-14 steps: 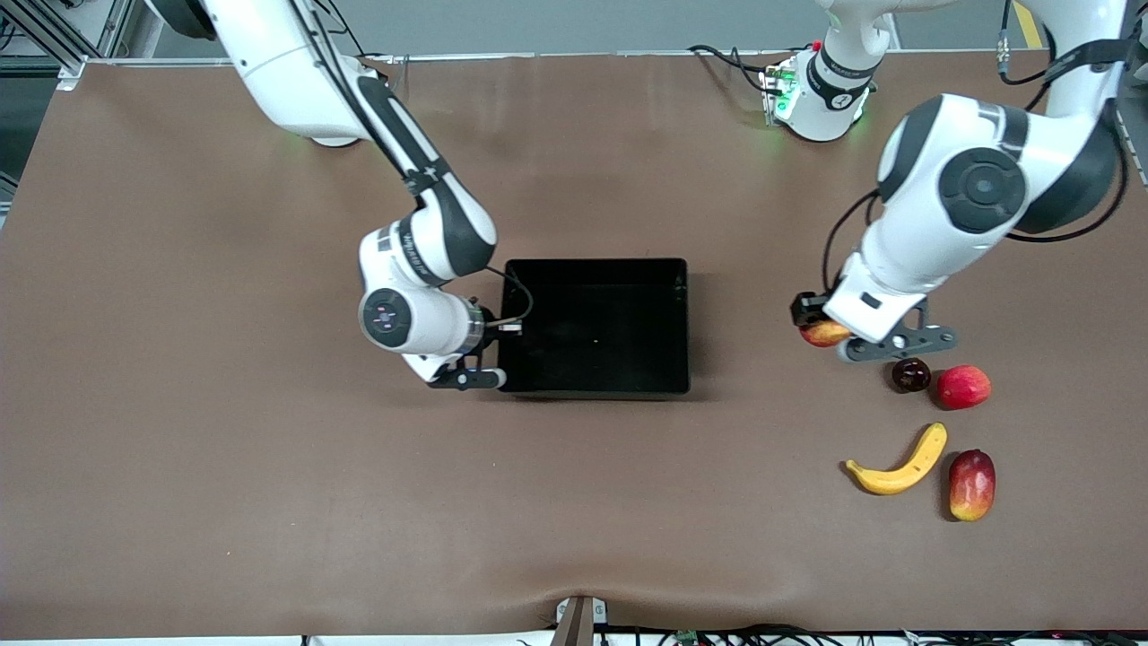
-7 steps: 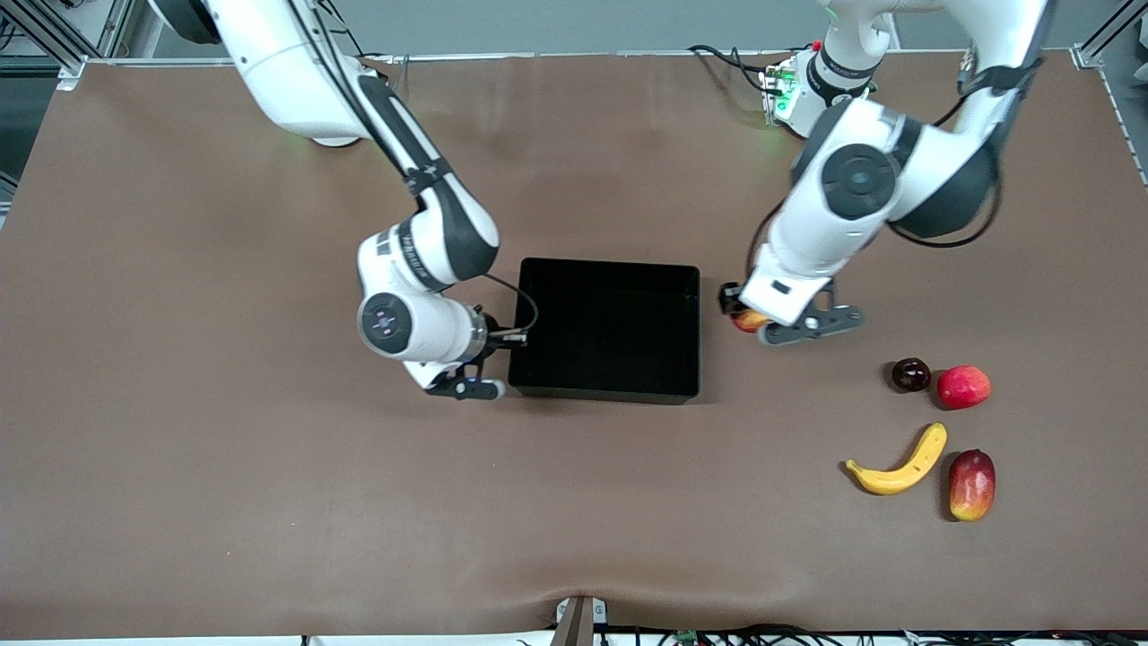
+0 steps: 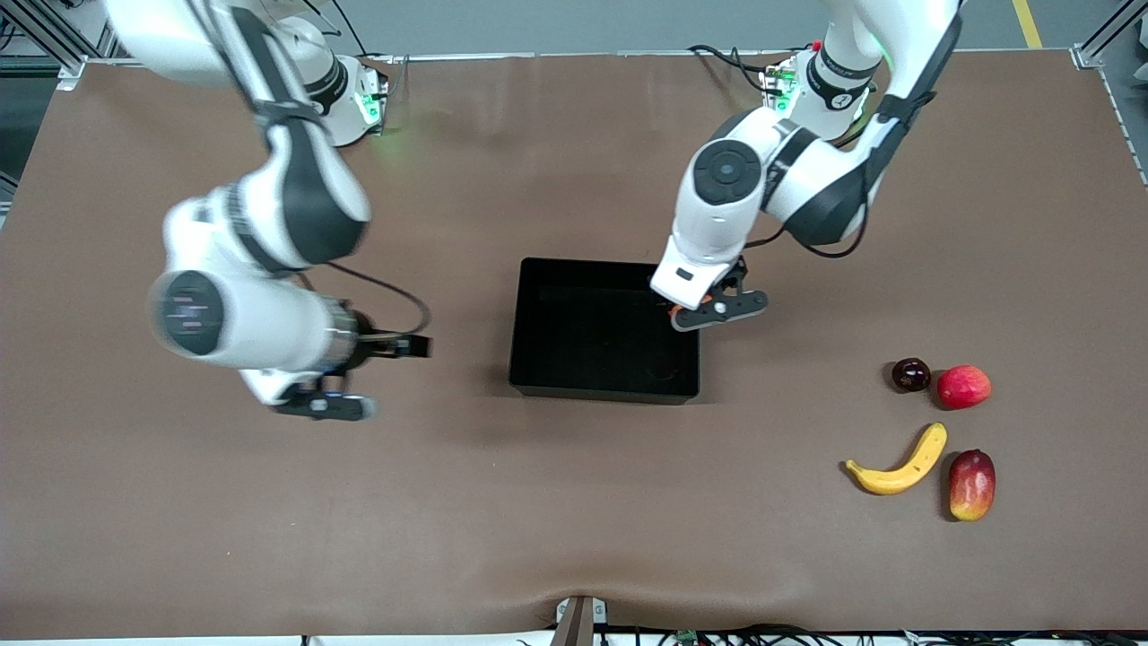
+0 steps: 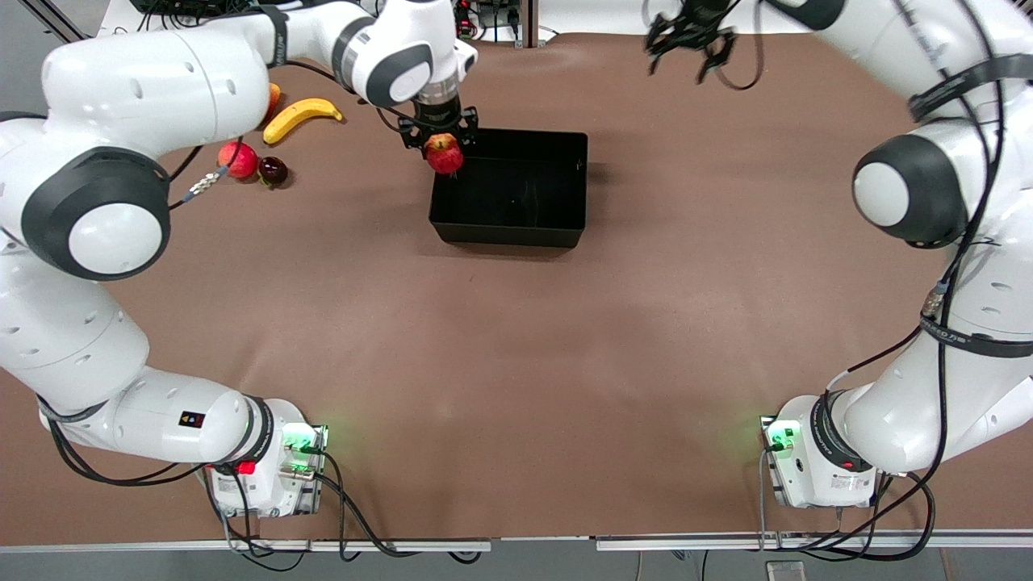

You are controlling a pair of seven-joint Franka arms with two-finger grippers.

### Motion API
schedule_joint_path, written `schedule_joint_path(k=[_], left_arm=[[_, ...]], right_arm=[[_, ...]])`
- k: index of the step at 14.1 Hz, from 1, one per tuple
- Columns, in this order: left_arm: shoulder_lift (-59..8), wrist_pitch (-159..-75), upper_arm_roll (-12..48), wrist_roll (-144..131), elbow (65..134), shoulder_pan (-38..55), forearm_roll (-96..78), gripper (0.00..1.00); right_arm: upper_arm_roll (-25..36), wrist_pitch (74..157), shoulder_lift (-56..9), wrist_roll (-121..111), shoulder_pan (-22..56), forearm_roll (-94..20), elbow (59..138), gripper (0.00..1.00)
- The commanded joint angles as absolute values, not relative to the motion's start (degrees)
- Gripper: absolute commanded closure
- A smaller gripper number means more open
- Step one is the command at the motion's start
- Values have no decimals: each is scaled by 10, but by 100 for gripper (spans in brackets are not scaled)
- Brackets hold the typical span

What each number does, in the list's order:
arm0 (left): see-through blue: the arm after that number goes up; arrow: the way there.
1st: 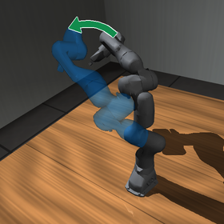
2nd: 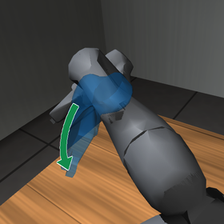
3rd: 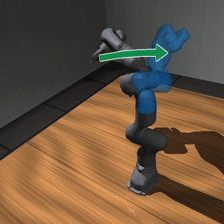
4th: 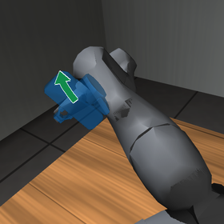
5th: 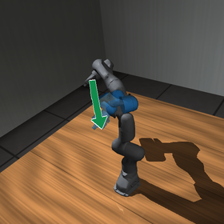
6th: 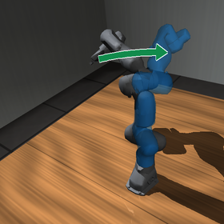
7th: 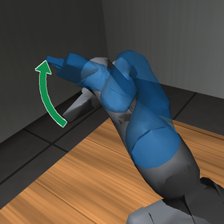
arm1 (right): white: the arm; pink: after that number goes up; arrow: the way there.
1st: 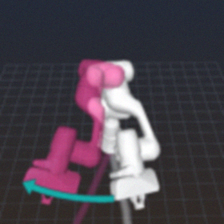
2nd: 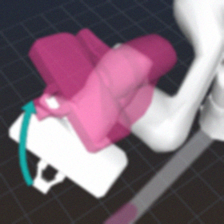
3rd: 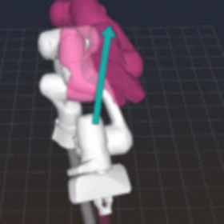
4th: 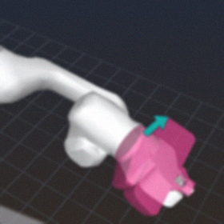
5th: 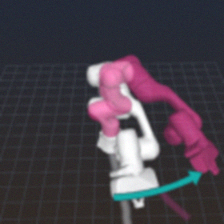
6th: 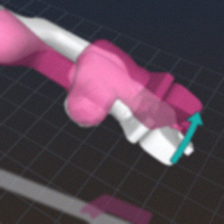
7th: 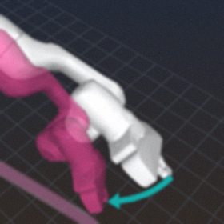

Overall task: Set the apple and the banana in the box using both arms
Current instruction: 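Lower the apple into the black box and open the left gripper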

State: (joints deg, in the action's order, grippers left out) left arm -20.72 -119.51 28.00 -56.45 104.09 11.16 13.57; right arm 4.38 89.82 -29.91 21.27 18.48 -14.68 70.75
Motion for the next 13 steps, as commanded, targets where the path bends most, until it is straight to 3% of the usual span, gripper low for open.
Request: schedule_joint_path(k=[1, 6, 9, 13], left_arm=[[-251, -1199, 279, -592, 1007, 127, 154, 100], [-314, -1272, 279, -600, 1005, 147, 162, 100], [-359, -1310, 275, -623, 1005, 171, 188, 100], [-383, -1309, 274, -647, 1005, 173, 214, 98]], right_arm=[[38, 774, -289, 197, 124, -121, 625, 0], [46, 680, -249, 147, 43, -62, 606, 0], [44, 679, -191, 113, 33, -12, 615, 0], [45, 704, -86, 111, 33, -10, 691, 0]])
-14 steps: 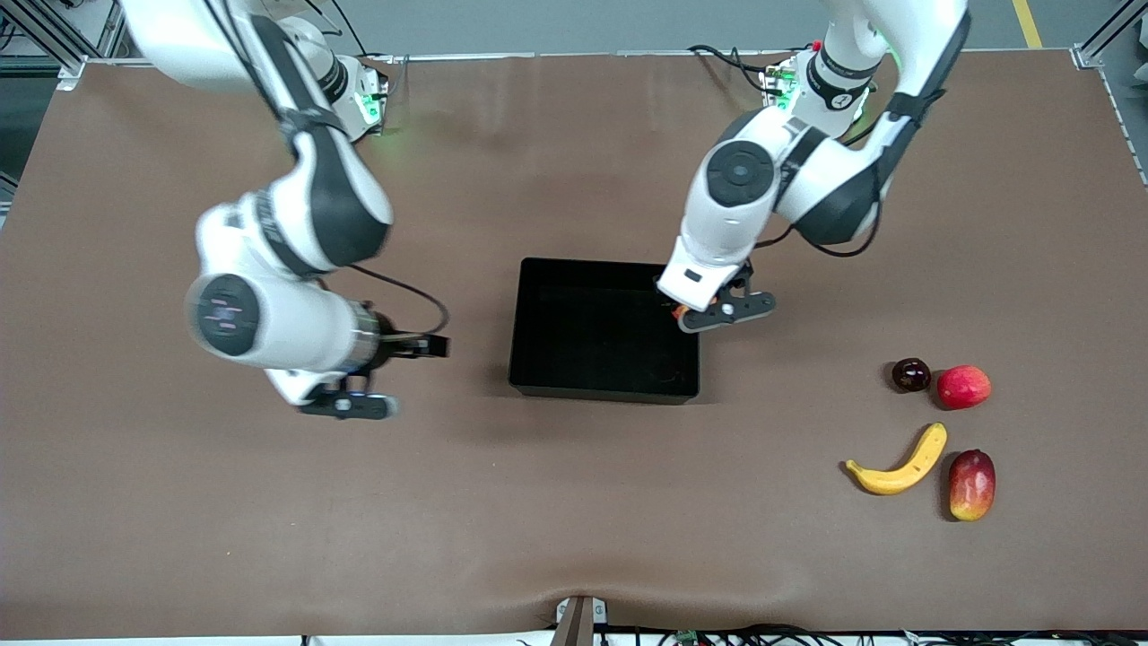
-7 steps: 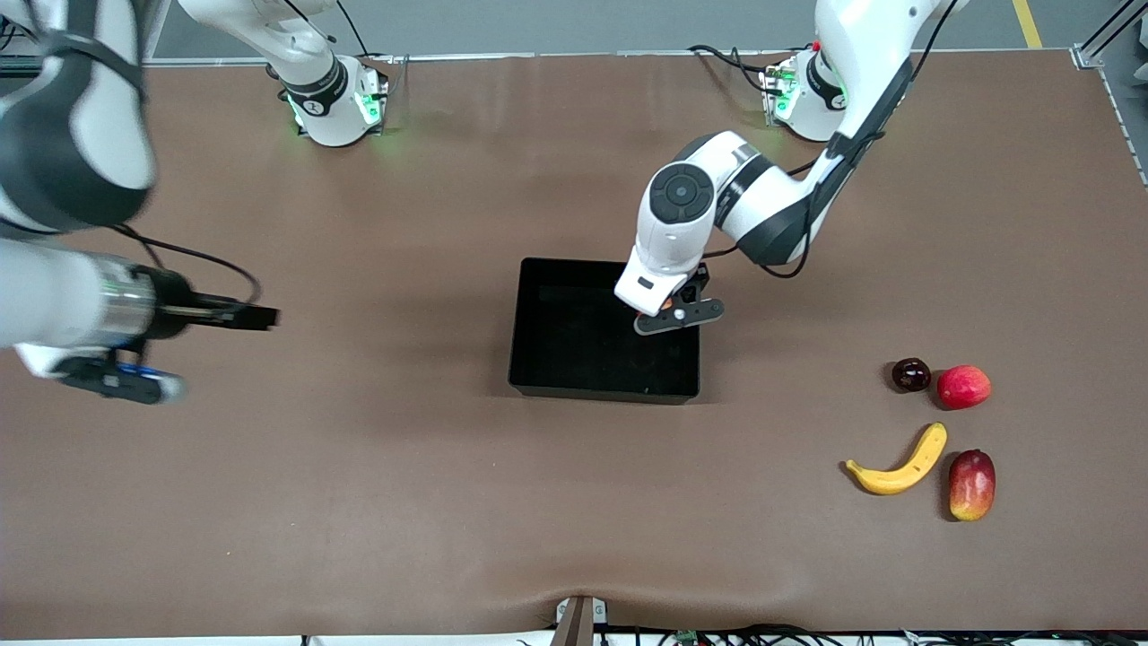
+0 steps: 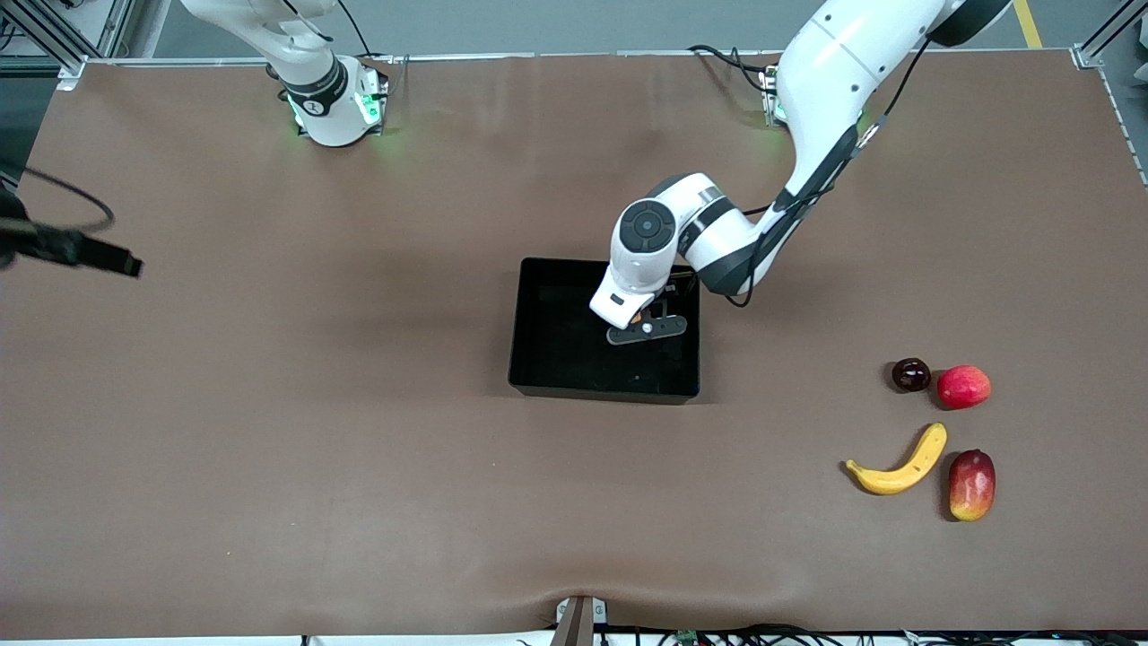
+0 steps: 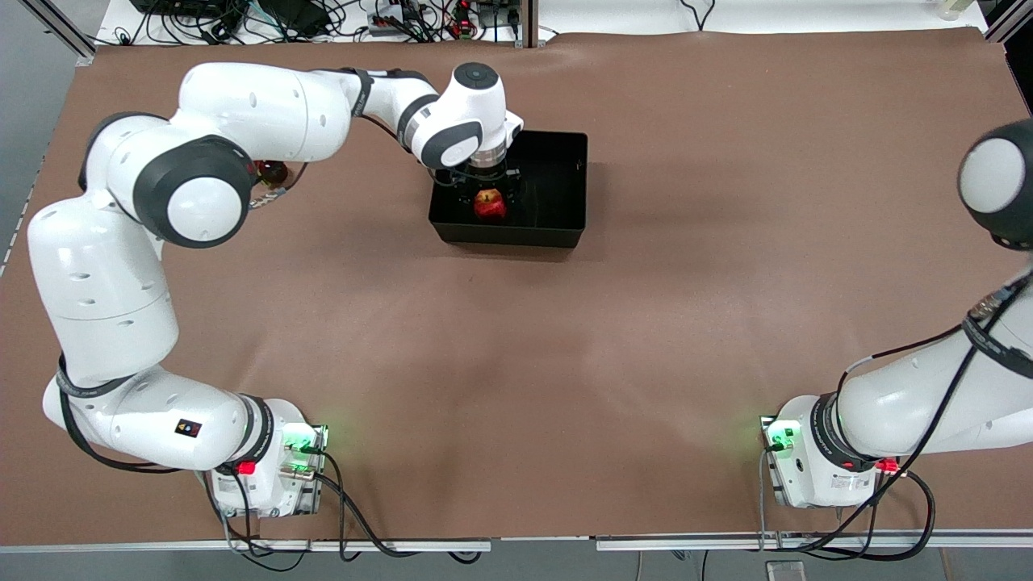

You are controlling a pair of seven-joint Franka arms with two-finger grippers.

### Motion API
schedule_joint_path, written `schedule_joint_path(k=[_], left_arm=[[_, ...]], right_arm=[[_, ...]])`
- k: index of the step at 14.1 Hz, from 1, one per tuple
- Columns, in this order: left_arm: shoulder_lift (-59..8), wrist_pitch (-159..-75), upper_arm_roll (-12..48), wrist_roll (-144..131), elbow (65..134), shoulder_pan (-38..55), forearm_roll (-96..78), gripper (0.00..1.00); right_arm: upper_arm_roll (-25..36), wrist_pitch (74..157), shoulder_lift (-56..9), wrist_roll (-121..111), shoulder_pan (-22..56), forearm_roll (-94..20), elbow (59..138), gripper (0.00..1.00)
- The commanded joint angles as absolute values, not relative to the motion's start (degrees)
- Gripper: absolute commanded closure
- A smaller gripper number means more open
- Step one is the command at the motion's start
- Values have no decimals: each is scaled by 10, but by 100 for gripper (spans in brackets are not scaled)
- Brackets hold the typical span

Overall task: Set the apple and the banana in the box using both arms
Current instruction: 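Lower the apple into the black box and open the left gripper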

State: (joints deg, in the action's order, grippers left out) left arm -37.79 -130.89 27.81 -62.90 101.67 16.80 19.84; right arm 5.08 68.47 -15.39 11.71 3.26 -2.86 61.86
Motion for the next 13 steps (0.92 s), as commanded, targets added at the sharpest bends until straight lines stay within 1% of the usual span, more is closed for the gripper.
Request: schedule_joint_path(k=[1, 2, 3, 4, 5, 6, 8, 9, 10, 13], left_arm=[[-383, -1306, 273, -646, 1005, 173, 214, 73], [-381, -1302, 273, -646, 1005, 173, 221, 29], [-376, -1295, 273, -646, 1004, 172, 238, 0], [-368, -1279, 273, -646, 998, 172, 253, 0], [-358, -1243, 273, -644, 978, 172, 264, 0], [-352, -1186, 274, -641, 943, 172, 265, 0], [-349, -1075, 277, -624, 851, 165, 262, 0], [-349, -1046, 275, -602, 819, 161, 259, 0], [-346, -1040, 273, -566, 808, 149, 259, 0], [-344, -1041, 274, -409, 807, 54, 264, 0]], right_arm=[[45, 707, -57, 111, 31, -2, 728, 0], [45, 718, -30, 111, 21, 3, 765, 0], [45, 727, -6, 110, 7, 3, 800, 0], [45, 738, 9, 102, 1, 3, 821, 0], [45, 740, 13, 77, -15, 0, 825, 0], [44, 739, 15, 51, -23, -5, 825, 0], [40, 741, 14, 48, -17, 1, 824, 0], [40, 743, 12, 47, -17, -1, 819, 0], [39, 746, 10, 47, -14, -1, 818, 0], [40, 750, -3, 44, -10, 18, 804, 0]])
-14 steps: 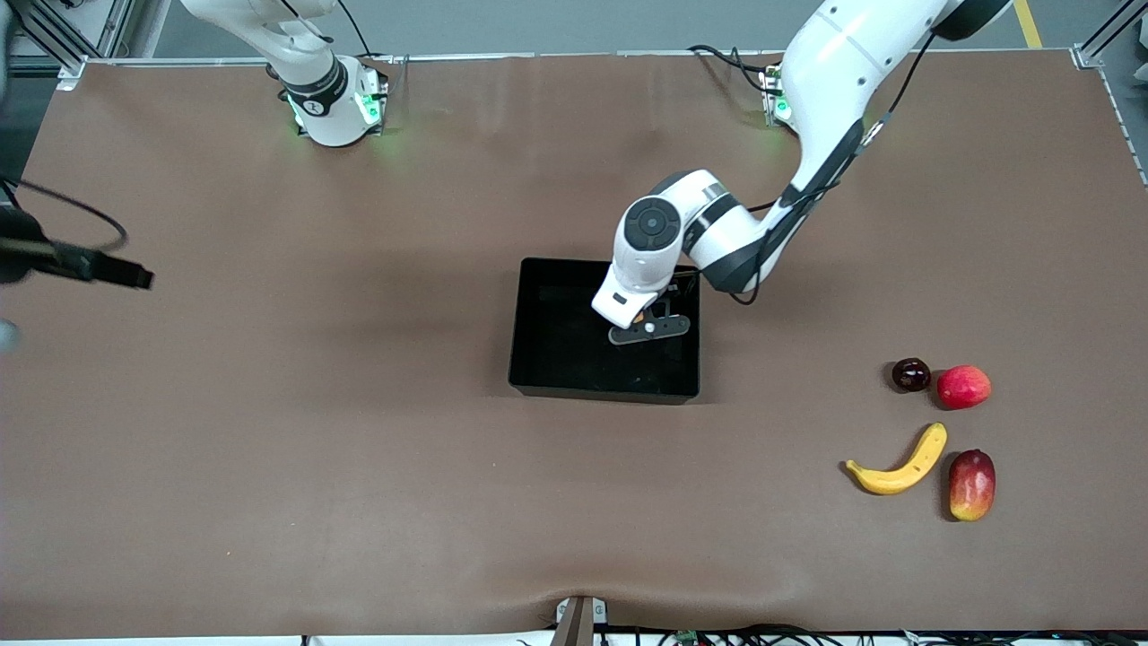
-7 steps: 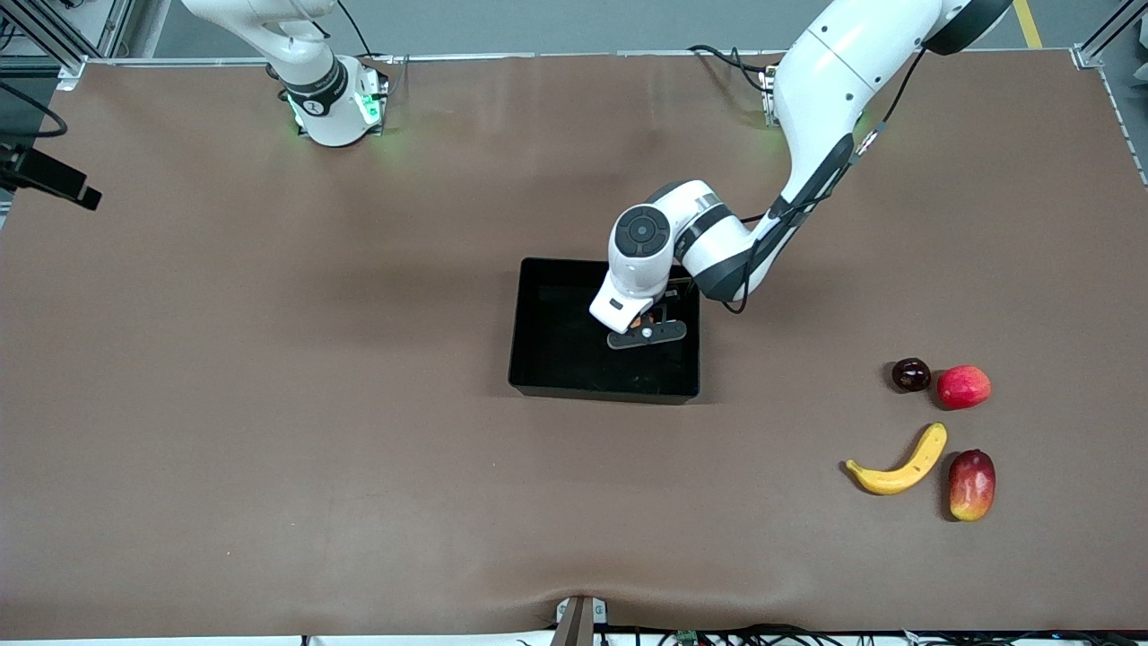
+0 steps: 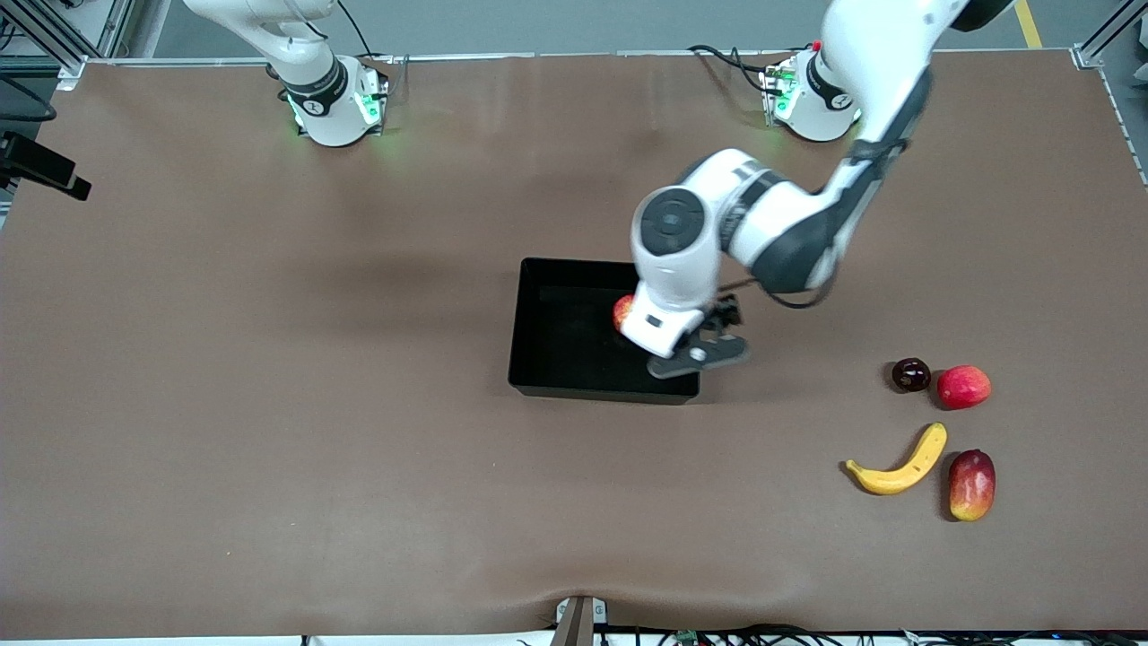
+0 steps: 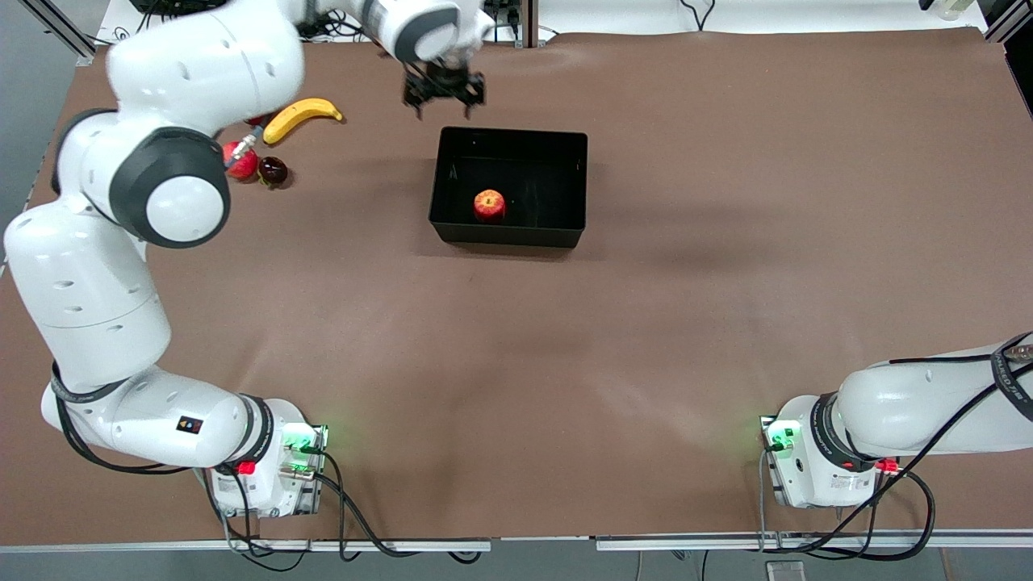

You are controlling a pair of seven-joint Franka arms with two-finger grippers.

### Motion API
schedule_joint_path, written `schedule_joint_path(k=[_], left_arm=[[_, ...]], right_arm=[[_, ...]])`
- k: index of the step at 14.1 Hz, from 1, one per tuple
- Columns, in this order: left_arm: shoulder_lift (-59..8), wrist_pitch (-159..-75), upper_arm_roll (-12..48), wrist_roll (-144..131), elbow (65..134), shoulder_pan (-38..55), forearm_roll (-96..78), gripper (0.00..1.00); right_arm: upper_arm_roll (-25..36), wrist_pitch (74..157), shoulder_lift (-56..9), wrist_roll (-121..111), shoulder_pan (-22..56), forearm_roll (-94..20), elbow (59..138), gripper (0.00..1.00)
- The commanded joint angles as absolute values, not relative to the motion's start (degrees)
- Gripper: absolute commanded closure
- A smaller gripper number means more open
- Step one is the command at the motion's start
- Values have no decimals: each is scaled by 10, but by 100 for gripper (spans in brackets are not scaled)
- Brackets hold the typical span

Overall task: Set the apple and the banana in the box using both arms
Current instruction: 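Move the left gripper back toward the yellow banana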

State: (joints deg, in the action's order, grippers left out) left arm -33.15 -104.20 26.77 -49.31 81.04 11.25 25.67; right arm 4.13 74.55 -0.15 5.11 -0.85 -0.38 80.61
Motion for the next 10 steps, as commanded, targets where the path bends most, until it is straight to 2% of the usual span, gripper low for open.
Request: schedule_joint_path(k=[1, 4, 6, 8, 10], left_arm=[[-348, -1046, 273, -355, 807, 28, 262, 0], [-376, -1100, 272, -202, 807, -47, 263, 0], [-402, -1160, 272, -80, 807, -101, 262, 4], [-427, -1206, 269, 23, 806, -128, 262, 5], [-446, -1260, 238, 130, 806, -133, 261, 5]], right_arm=[[42, 751, -6, 44, -13, 18, 803, 0], [43, 782, -7, 43, -16, 16, 803, 0], [44, 780, -7, 43, -22, 13, 805, 0], [44, 781, -7, 43, -24, 11, 805, 0], [44, 783, -8, 43, -24, 10, 805, 0]])
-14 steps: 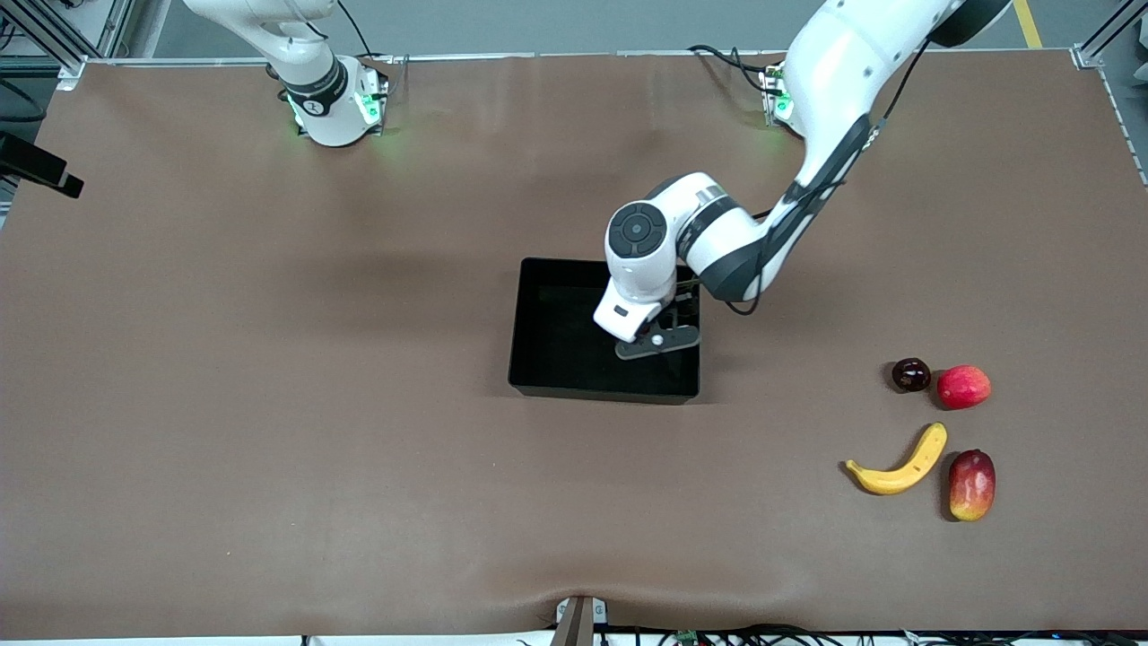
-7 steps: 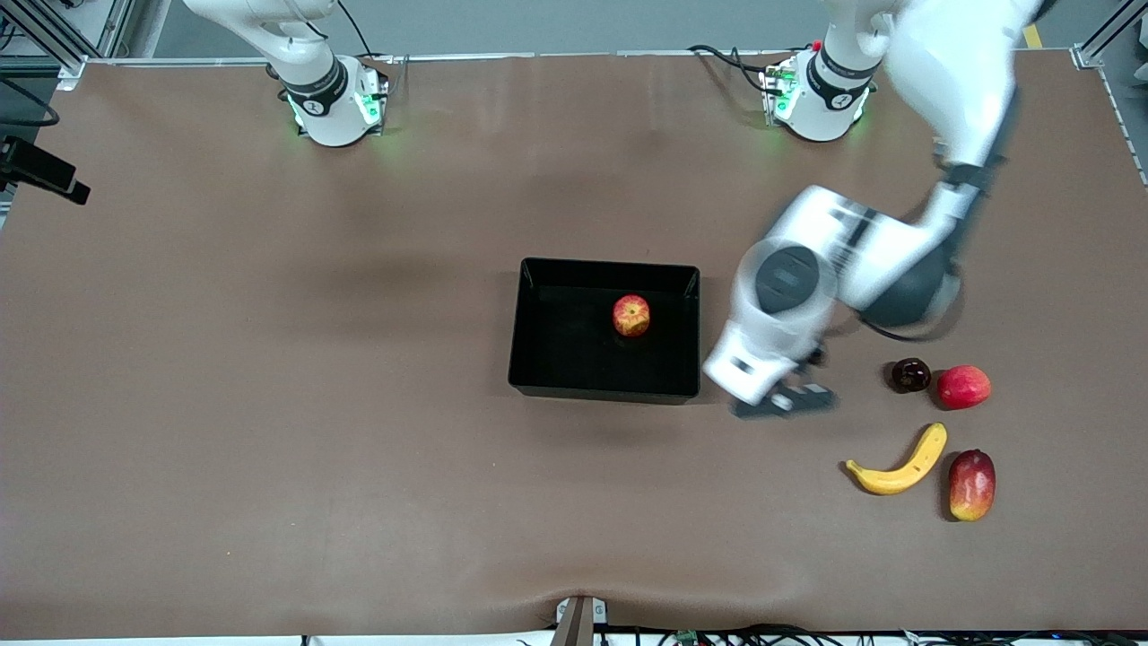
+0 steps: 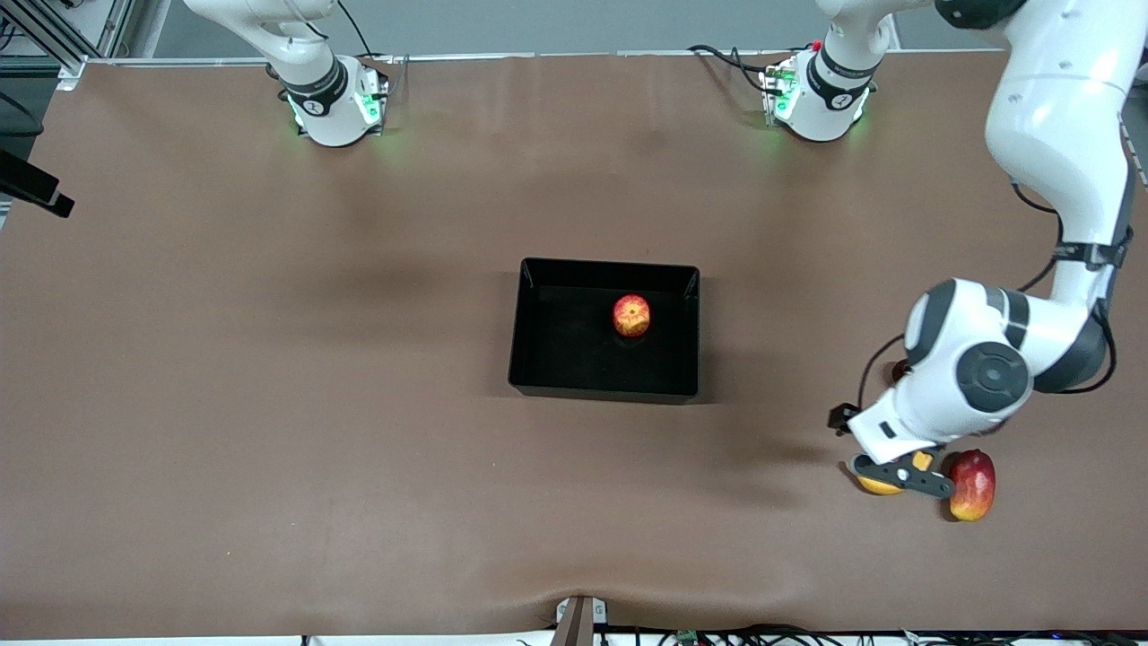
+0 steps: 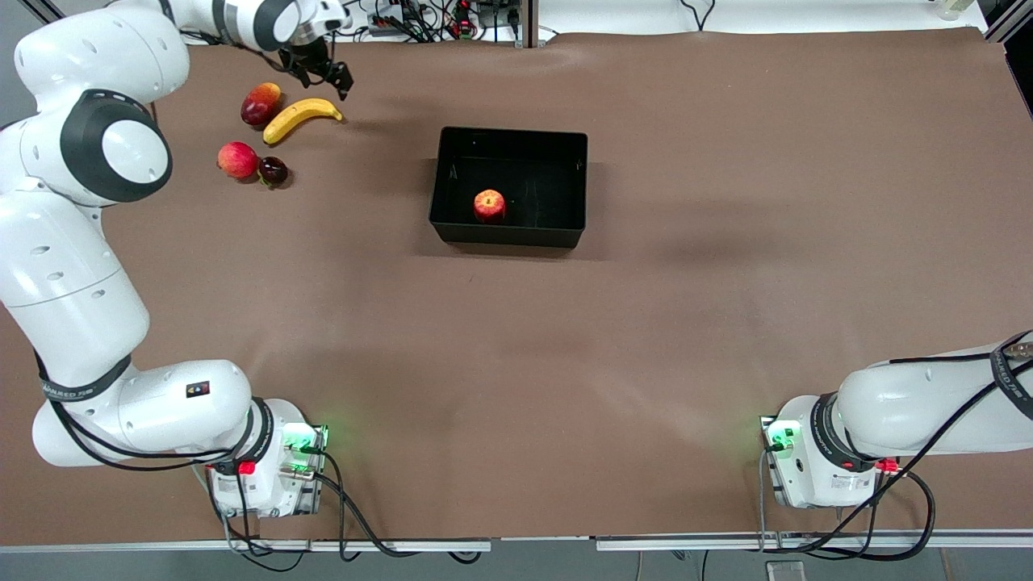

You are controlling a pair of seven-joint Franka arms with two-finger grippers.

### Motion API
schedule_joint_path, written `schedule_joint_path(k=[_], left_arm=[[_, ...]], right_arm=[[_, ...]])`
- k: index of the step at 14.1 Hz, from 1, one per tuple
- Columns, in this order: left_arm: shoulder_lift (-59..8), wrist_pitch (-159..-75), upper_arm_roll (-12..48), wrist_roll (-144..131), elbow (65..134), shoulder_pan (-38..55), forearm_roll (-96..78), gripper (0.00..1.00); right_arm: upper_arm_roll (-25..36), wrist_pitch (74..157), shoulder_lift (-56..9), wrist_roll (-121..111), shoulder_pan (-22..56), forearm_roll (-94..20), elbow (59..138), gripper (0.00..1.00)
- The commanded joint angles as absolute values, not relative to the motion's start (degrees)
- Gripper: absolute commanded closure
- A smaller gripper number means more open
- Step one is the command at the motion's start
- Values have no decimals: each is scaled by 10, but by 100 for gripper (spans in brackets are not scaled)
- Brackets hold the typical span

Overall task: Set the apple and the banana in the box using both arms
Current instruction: 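Move the left gripper back toward the yellow banana, then grasp the yellow banana with the left gripper and lift it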

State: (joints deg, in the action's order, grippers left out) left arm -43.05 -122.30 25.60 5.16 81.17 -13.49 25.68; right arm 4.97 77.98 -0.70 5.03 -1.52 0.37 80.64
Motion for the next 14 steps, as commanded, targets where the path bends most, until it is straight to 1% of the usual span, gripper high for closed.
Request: schedule_joint_path(k=[1, 3, 6, 8, 10, 11, 12, 13, 14], left_arm=[[-455, -1278, 224, 167, 807, -133, 261, 5], [-468, -1306, 211, 233, 807, -134, 265, 5], [-492, -1373, 179, 335, 806, -136, 267, 5], [-504, -1392, 173, 351, 806, -141, 269, 8], [-513, -1397, 173, 359, 806, -141, 270, 19], [-514, -1406, 172, 359, 807, -141, 271, 24], [-518, -1415, 170, 364, 808, -141, 273, 34], [-519, -1419, 160, 373, 808, -141, 272, 50], [-519, -1420, 156, 372, 809, -141, 272, 71]], right_arm=[[44, 783, -8, 43, -24, 8, 805, 0], [44, 783, -8, 44, -25, 7, 806, 0], [44, 783, -8, 44, -32, 6, 808, 0], [44, 781, -8, 44, -37, 4, 809, 0], [44, 781, -9, 44, -37, 4, 808, 0], [44, 781, -8, 44, -37, 4, 808, 0], [44, 782, -8, 44, -36, 4, 808, 0], [44, 782, -9, 44, -36, 4, 808, 0], [44, 783, -9, 44, -35, 4, 808, 0]])
